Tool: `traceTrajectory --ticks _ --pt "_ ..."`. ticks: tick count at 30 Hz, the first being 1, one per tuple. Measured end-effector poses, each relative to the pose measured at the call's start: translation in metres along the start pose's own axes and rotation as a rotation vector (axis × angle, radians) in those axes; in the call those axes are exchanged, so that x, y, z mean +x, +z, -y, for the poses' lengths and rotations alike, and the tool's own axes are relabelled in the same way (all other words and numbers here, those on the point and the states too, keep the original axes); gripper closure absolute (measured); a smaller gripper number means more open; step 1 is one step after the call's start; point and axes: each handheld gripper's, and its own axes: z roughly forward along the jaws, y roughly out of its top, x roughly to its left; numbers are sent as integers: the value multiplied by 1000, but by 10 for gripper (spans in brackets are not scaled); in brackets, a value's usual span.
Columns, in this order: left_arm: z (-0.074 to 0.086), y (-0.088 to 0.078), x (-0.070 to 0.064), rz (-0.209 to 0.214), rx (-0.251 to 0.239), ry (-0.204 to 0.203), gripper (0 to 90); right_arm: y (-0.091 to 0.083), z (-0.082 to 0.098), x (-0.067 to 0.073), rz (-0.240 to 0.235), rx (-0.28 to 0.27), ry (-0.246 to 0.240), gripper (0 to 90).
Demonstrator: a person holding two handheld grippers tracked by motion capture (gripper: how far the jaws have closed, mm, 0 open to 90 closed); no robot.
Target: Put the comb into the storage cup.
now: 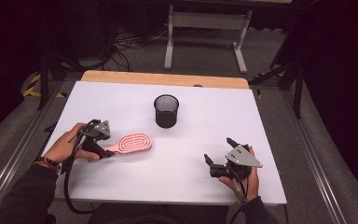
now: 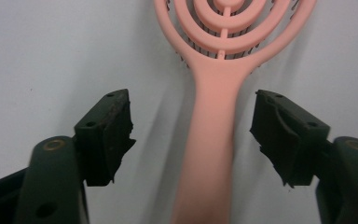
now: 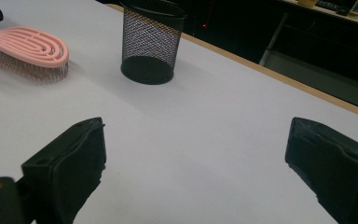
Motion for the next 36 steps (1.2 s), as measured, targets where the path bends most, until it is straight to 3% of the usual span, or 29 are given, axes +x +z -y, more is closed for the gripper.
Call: traceTrajectory --ticks 4,12,17,22,30,31,36 --pt "-3 4 2 21 9 15 411 2 1 -2 -10 7 10 58" --pt "-13 11 3 67 80 59 596 3 3 -5 -29 19 33 69" --pt "-21 15 2 90 115 91 649 2 4 -5 -40 25 26 84" --pt "-23 15 1 84 140 121 682 3 4 -5 -49 36 20 89" --pt "-22 14 -6 38 131 119 694 4 2 -2 -68 47 -4 103" --pt "-21 13 -9 5 115 120 694 5 3 -1 -75 54 -7 104" --pt "-16 11 -11 -9 49 94 695 5 4 0 -82 64 -14 110"
